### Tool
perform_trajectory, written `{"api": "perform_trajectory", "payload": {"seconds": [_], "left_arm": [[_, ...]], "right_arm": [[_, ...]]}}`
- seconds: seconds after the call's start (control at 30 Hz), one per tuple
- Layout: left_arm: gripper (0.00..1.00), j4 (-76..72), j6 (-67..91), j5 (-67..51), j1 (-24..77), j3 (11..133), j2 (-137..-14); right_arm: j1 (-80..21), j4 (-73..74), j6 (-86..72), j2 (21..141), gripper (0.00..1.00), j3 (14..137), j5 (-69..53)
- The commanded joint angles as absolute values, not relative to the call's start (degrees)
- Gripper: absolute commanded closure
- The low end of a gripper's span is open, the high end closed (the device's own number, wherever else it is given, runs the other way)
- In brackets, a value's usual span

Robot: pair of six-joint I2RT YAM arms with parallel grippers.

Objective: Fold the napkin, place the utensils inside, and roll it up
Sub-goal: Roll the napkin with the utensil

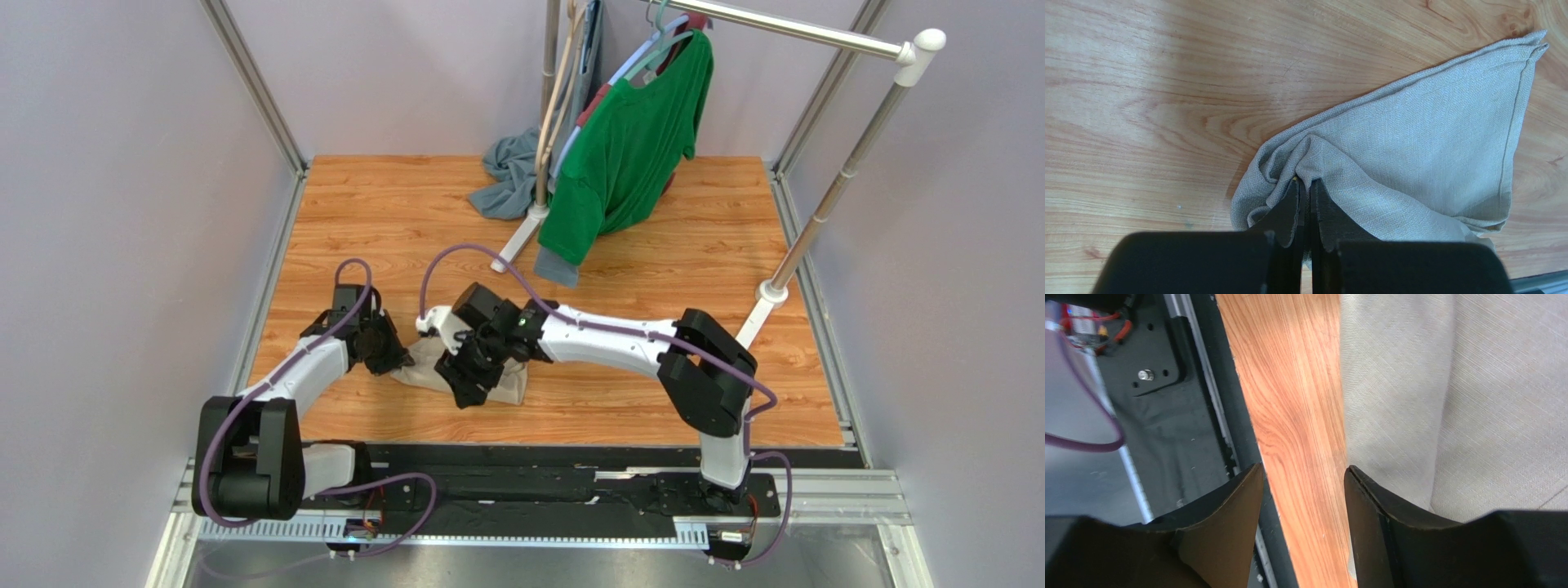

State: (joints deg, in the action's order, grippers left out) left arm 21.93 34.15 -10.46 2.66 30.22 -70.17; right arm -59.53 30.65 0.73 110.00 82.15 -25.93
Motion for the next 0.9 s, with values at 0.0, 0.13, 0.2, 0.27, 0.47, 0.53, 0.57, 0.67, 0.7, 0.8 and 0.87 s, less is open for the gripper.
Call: {"api": "perform_trajectory", "payload": {"seconds": [0.0, 0.13, 0.2, 0.27, 0.47, 0.53, 0.57, 0.67, 0.7, 0.8, 0.87], "left_arm": [[1.0, 22.15, 32.7, -9.93, 2.81, 31.11, -71.02], [1.0, 22.24, 32.7, -9.93, 2.81, 31.03, -71.02], [1.0, 22.15, 32.7, -9.93, 2.81, 31.03, -71.02], [1.0, 22.15, 32.7, -9.93, 2.81, 31.03, -71.02], [1.0, 22.15, 32.7, -9.93, 2.81, 31.03, -71.1], [1.0, 22.06, 32.7, -9.93, 2.81, 31.03, -71.01], [1.0, 22.06, 32.7, -9.93, 2.81, 31.03, -71.1], [1.0, 22.06, 32.61, -9.93, 2.81, 31.03, -71.1], [1.0, 22.06, 32.61, -9.93, 2.81, 31.03, -71.1], [1.0, 22.06, 32.61, -9.93, 2.81, 31.03, -71.1], [1.0, 22.06, 32.61, -10.02, 2.81, 31.03, -71.02]], "right_arm": [[-63.89, 13.75, 5.0, 106.09, 0.44, 76.3, -9.16], [-65.92, 6.25, 7.82, 106.17, 0.44, 72.6, -2.04], [-67.32, 3.19, 10.62, 106.26, 0.44, 70.93, -0.1], [-68.9, 0.89, 12.65, 106.0, 0.44, 69.44, 5.52], [-70.31, -5.01, 14.85, 104.33, 0.43, 66.36, 7.91], [-70.31, -4.84, 15.2, 104.5, 0.41, 66.62, 7.47], [-70.31, -4.57, 15.38, 104.85, 0.41, 66.88, 7.64], [-70.31, -3.43, 16.26, 106.87, 0.41, 67.67, 7.82], [-70.31, -2.73, 16.17, 107.22, 0.41, 67.85, 7.13], [-70.31, -2.2, 16.0, 108.02, 0.41, 67.94, 5.63], [-70.31, -1.76, 16.0, 109.07, 0.41, 68.2, 5.54]]}}
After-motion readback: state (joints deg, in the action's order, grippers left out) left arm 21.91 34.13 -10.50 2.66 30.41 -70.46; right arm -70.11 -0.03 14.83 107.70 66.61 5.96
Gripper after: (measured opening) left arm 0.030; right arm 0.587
